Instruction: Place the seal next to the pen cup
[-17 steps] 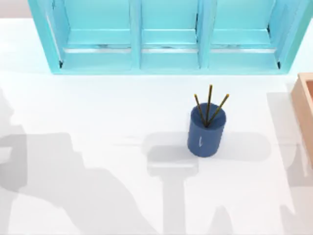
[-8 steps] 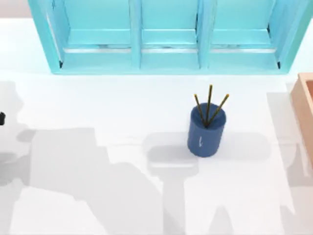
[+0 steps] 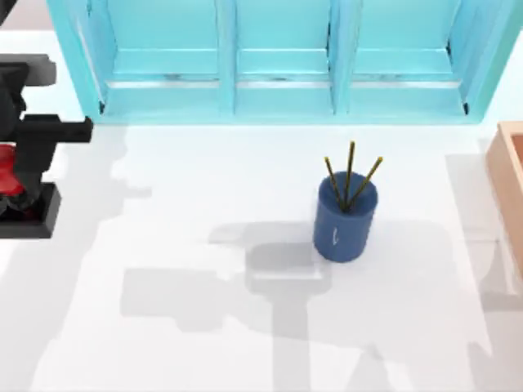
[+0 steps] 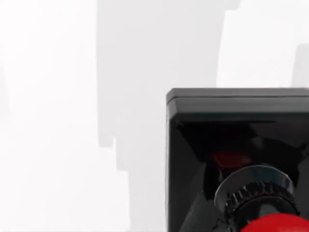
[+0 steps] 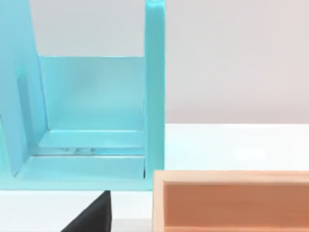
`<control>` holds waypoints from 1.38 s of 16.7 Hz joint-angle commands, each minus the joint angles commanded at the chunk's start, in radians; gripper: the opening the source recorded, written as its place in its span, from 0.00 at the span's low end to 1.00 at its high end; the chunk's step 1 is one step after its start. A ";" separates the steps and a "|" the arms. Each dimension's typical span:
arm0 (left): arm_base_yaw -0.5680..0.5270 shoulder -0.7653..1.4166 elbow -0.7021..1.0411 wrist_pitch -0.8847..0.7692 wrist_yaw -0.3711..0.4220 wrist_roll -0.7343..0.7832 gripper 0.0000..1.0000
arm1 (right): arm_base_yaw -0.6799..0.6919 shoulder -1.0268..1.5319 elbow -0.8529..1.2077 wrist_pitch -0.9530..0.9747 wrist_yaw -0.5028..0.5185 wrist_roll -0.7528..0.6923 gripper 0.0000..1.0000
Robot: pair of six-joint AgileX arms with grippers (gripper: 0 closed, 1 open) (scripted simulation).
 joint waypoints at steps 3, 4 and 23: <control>-0.036 -0.020 0.035 -0.037 -0.001 -0.036 0.00 | 0.000 0.000 0.000 0.000 0.000 0.000 1.00; -0.036 -0.020 0.035 -0.037 -0.001 -0.036 0.00 | 0.000 0.000 0.000 0.000 0.000 0.000 1.00; -0.489 0.645 1.054 -0.392 0.010 -0.480 0.00 | 0.000 0.000 0.000 0.000 0.000 0.000 1.00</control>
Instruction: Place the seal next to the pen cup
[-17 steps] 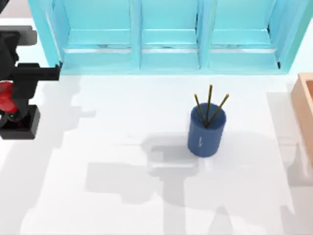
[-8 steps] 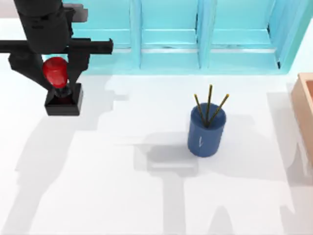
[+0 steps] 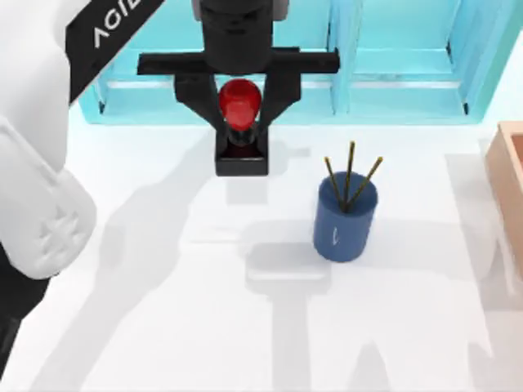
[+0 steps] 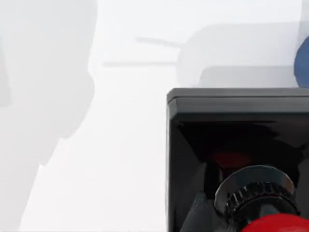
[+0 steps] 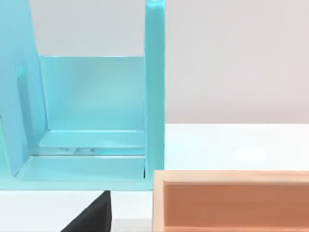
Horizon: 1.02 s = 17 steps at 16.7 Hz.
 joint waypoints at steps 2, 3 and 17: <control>-0.043 0.053 0.079 -0.025 -0.003 -0.043 0.00 | 0.000 0.000 0.000 0.000 0.000 0.000 1.00; -0.058 0.071 0.104 -0.033 -0.004 -0.058 0.00 | 0.000 0.000 0.000 0.000 0.000 0.000 1.00; -0.067 0.006 -0.085 0.091 -0.006 -0.069 0.00 | 0.000 0.000 0.000 0.000 0.000 0.000 1.00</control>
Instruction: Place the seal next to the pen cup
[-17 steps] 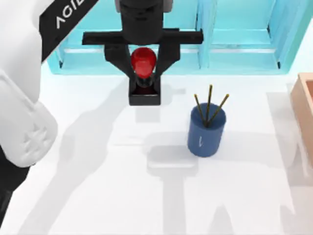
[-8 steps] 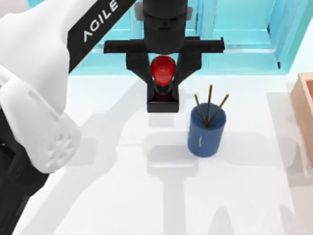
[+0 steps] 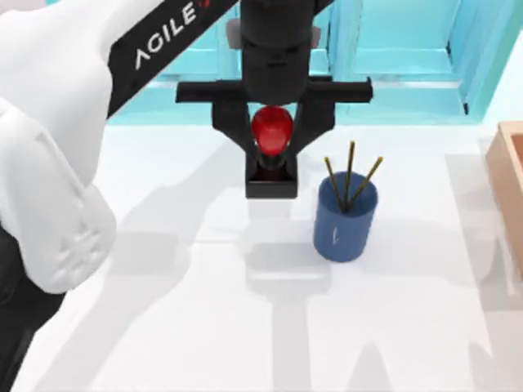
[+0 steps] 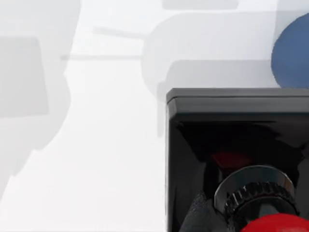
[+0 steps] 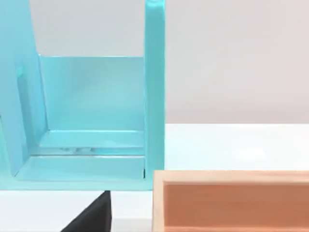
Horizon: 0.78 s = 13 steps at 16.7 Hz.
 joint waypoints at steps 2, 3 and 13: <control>0.000 0.000 0.000 0.000 0.000 0.000 0.00 | 0.000 0.000 0.000 0.000 0.000 0.000 1.00; 0.000 0.000 0.000 0.000 0.000 0.000 0.00 | 0.000 0.000 0.000 0.000 0.000 0.000 1.00; 0.000 0.000 0.000 0.000 0.000 0.000 0.75 | 0.000 0.000 0.000 0.000 0.000 0.000 1.00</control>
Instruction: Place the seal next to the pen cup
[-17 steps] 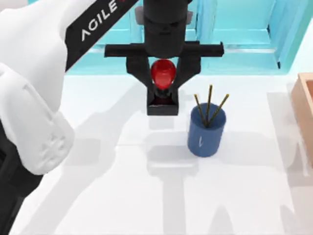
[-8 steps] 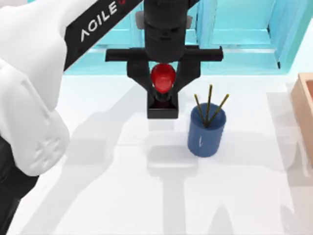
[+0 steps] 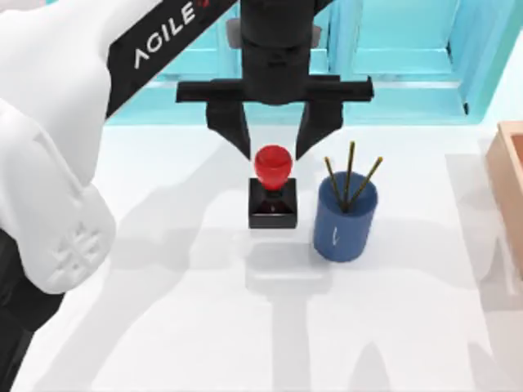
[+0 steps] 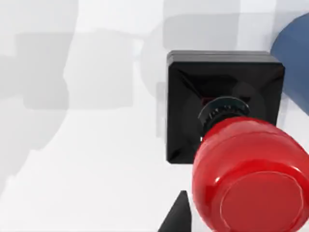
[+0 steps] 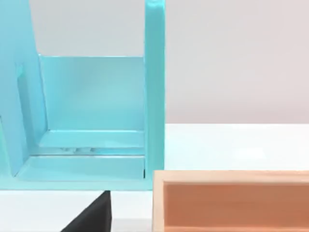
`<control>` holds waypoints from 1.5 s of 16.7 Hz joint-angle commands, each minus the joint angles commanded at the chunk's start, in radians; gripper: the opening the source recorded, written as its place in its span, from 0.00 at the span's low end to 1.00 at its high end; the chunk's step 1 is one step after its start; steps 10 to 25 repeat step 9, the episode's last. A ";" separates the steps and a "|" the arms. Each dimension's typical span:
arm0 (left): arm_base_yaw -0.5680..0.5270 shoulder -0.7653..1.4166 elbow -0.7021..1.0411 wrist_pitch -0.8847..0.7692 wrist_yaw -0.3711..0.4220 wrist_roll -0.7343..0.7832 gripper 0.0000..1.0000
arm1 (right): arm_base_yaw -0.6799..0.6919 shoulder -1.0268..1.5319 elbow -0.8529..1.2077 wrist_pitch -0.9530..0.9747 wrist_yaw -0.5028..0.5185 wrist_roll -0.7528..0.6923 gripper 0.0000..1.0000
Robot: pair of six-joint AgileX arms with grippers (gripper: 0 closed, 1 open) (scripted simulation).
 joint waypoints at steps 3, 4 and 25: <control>0.000 0.000 0.000 0.000 0.000 0.000 0.98 | 0.000 0.000 0.000 0.000 0.000 0.000 1.00; 0.000 0.000 0.000 0.000 0.000 0.000 1.00 | 0.000 0.000 0.000 0.000 0.000 0.000 1.00; 0.000 0.000 0.000 0.000 0.000 0.000 1.00 | 0.000 0.000 0.000 0.000 0.000 0.000 1.00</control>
